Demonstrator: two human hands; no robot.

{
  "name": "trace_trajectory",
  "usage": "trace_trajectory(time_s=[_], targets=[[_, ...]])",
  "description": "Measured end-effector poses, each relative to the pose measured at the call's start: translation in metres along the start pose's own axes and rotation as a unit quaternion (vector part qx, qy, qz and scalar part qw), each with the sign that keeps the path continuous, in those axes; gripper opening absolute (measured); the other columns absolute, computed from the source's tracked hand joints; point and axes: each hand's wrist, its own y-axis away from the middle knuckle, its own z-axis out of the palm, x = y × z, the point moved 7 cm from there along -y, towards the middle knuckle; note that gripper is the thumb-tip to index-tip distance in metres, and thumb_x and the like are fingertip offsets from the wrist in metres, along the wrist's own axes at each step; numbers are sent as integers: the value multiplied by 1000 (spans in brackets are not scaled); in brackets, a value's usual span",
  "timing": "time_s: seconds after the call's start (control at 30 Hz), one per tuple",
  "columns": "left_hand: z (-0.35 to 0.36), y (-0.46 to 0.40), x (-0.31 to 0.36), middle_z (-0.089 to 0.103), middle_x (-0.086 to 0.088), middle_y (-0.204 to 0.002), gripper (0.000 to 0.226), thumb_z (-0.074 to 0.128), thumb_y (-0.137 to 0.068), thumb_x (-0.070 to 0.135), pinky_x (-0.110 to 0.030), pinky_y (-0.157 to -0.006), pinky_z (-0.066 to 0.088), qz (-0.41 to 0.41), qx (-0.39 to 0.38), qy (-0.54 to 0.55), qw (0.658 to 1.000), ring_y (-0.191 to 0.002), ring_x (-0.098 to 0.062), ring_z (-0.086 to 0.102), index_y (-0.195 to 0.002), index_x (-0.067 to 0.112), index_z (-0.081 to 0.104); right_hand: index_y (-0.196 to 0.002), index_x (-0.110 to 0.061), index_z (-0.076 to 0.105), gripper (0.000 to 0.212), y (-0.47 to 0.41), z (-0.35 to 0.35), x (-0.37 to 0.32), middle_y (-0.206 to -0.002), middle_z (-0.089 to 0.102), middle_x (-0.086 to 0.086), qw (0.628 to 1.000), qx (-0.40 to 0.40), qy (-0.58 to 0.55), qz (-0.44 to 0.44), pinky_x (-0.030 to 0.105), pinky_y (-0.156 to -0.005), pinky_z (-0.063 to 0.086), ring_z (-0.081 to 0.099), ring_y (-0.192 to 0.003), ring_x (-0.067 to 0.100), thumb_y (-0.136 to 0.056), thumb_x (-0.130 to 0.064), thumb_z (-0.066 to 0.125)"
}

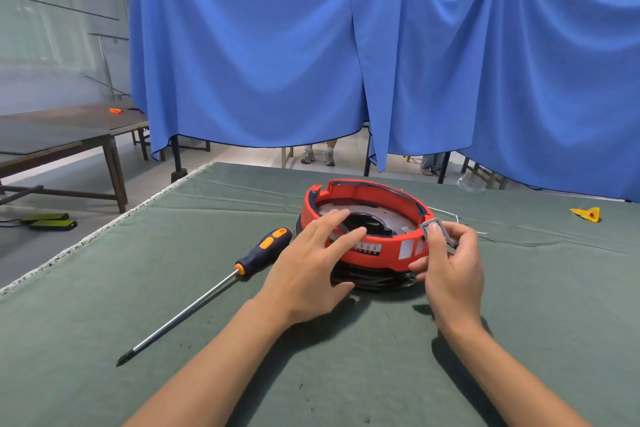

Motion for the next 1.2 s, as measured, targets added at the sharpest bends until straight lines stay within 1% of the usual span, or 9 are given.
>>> trace_trajectory(time_s=[0.1, 0.23, 0.33, 0.4, 0.57, 0.63, 0.83, 1.03, 1.2], targets=[[-7, 9, -21, 32, -5, -150, 69, 63, -73, 21, -28, -113, 25, -82, 31, 57, 995, -137, -20, 32, -139, 20, 45, -91, -37, 47, 12, 5, 9, -4, -64, 66, -1, 998, -44, 21, -26, 47, -67, 54, 64, -48, 7, -92, -48, 49], [-17, 22, -54, 39, -8, -144, 61, 62, -79, 17, -38, -107, 34, -210, 45, 1, 977, -128, -24, 39, -138, 19, 45, -93, -37, 50, 8, 13, 23, -8, -70, 65, -3, 995, -91, 13, -38, 54, -69, 53, 66, -57, 10, -93, -45, 53], [-18, 21, -44, 50, -4, -136, 56, 63, -79, 12, -34, -105, 36, -168, 38, -3, 985, -127, -22, 42, -134, 16, 50, -90, -36, 55, 5, 16, 26, -13, -93, 54, -11, 995, -92, 9, -42, 55, -69, 53, 66, -73, 21, -92, -39, 58], [-17, 15, -27, 53, -3, -135, 56, 64, -77, 9, -33, -107, 34, -115, 40, -15, 992, -127, -22, 45, -132, 14, 53, -89, -33, 58, 5, 16, 24, -13, -94, 54, -8, 996, -87, -8, -23, 53, -70, 53, 62, -78, 29, -90, -38, 60], [3, 6, -3, 32, 2, -153, 60, 56, -88, 23, -31, -117, 17, -70, -7, -29, 997, -143, -18, 23, -144, 20, 37, -85, -11, 61, 18, 19, 21, 5, -61, 57, 8, 986, -82, -95, 109, 27, -38, 42, 52, -41, 12, -92, -27, 59], [9, 5, -3, 25, 4, -155, 62, 55, -89, 26, -30, -118, 14, -64, -24, -36, 997, -144, -17, 17, -147, 22, 31, -83, -9, 58, 20, 26, 24, 11, -64, 61, 7, 975, -84, -128, 161, 24, -34, 39, 54, -37, 16, -92, -26, 58], [12, 5, -5, 29, 2, -154, 64, 59, -86, 19, -28, -116, 15, -72, -19, -23, 997, -144, -18, 19, -145, 20, 35, -88, -7, 56, 22, 41, 33, 12, -81, 69, 9, 957, -111, -162, 213, 27, -40, 48, 70, -55, 27, -89, -28, 62], [11, 4, -1, 33, -1, -151, 63, 59, -84, 16, -30, -114, 19, -79, -17, -9, 997, -143, -20, 22, -143, 17, 38, -83, -10, 50, 20, 40, 34, 5, -63, 69, 4, 950, -134, -205, 193, 24, -40, 50, 70, -56, 30, -86, -16, 68], [10, 5, -1, 33, 0, -151, 63, 59, -84, 15, -33, -113, 25, -86, -17, 1, 996, -143, -19, 21, -143, 18, 38, -88, -8, 62, 36, 42, 44, 2, -74, 72, 17, 919, -199, -268, 210, 23, -43, 51, 70, -57, 30, -71, -38, 70]])
